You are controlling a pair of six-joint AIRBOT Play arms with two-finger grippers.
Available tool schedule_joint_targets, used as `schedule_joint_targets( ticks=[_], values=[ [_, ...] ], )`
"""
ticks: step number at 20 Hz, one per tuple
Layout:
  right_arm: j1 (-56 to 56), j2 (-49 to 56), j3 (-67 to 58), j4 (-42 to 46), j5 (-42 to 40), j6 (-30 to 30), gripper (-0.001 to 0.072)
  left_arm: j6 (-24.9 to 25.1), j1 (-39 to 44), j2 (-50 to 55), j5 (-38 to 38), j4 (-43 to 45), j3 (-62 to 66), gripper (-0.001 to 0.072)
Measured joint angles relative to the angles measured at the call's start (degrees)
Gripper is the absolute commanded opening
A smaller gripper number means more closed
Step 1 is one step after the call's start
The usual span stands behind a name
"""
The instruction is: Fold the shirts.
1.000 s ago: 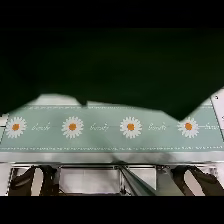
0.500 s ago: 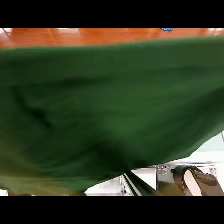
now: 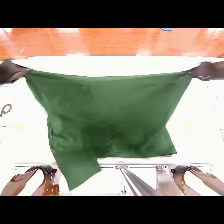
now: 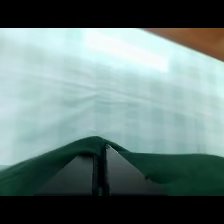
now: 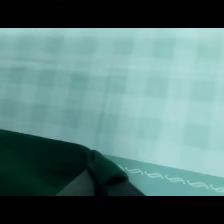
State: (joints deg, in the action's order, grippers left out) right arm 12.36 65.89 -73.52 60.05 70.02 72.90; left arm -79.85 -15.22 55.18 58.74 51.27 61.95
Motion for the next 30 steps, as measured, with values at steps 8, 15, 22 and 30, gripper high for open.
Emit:
schedule_joint_targets(
  ticks=[8,15,22,30],
  values=[
    [-0.6,31.8,-20.1,-6.7,-2.9,0.3,0.0029,-5.3,5.0,37.2,-0.1,-1.9,24.8,0.0019],
    [1.2,37.3,-26.2,-4.6,5.4,-0.3,0.0029,-4.4,4.2,41.7,7.7,-1.8,32.5,0.0019],
    [3.5,35.2,-17.8,-3.9,14.7,-1.6,0.0029,1.9,1.8,33.0,16.5,2.1,16.5,0.0019],
    [3.5,34.8,-9.1,-4.0,15.7,-2.6,0.0029,6.2,0.2,28.7,14.6,3.1,-2.8,0.0019]
  ],
)
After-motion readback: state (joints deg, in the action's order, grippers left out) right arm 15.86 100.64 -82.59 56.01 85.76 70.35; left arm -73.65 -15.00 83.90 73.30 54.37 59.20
